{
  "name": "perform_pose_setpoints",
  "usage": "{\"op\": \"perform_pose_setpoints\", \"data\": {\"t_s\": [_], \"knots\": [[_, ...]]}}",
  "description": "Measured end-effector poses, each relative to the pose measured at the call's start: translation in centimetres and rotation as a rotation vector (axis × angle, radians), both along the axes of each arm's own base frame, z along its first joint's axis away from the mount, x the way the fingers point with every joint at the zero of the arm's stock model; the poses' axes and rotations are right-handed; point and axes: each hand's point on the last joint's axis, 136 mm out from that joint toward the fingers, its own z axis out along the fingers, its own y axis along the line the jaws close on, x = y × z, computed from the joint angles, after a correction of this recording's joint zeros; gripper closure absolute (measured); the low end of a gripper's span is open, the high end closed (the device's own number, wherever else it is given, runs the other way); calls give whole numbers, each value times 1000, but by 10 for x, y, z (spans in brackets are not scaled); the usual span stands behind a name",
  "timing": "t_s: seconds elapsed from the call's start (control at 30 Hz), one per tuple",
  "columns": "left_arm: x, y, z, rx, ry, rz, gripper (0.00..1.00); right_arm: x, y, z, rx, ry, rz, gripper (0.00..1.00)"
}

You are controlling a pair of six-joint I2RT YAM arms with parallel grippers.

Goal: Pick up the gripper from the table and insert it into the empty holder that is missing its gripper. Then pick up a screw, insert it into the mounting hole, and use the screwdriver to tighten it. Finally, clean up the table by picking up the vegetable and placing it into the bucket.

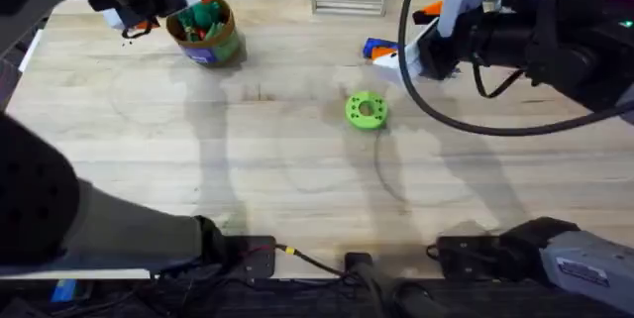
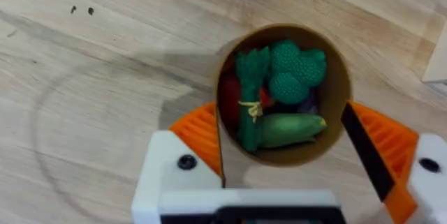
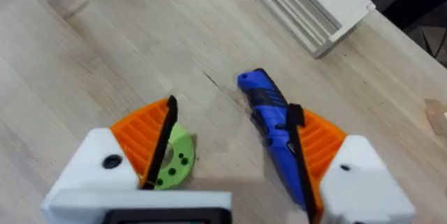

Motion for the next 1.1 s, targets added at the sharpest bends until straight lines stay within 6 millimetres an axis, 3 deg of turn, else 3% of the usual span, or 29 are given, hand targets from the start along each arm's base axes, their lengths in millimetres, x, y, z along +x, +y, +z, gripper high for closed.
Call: {"op": "perform_pose_setpoints", "data": {"t_s": [0.17,0.4,0.5,0.57,0.6,0.73,0.77,0.83,0.87,1.03,1.1], "knots": [[-18,-24,31,30,-28,-114,6,0,0,0,-1,2,0,10],[-61,-99,75,117,-63,-434,6,0,0,0,-1,2,0,10],[-79,-131,87,137,-84,-555,60,0,0,-1,-1,3,0,11],[-90,-150,94,144,-102,-622,154,-2,-1,-3,-5,16,0,10],[-95,-160,97,147,-110,-655,251,-4,-1,-6,-10,28,0,10],[-112,-196,108,155,-154,-775,869,-10,-4,-13,-23,66,0,10],[-116,-205,110,157,-164,-808,967,-11,-4,-14,-24,71,0,10],[-125,-222,114,153,-181,-866,990,-11,-4,-14,-23,74,-2,10],[-128,-228,115,151,-187,-889,895,-11,-4,-14,-18,78,-7,10],[-150,-258,113,136,-181,-1001,97,-13,-5,-4,23,75,-38,10],[-156,-264,111,132,-167,-1027,14,-15,-5,5,39,52,-43,10]]}}
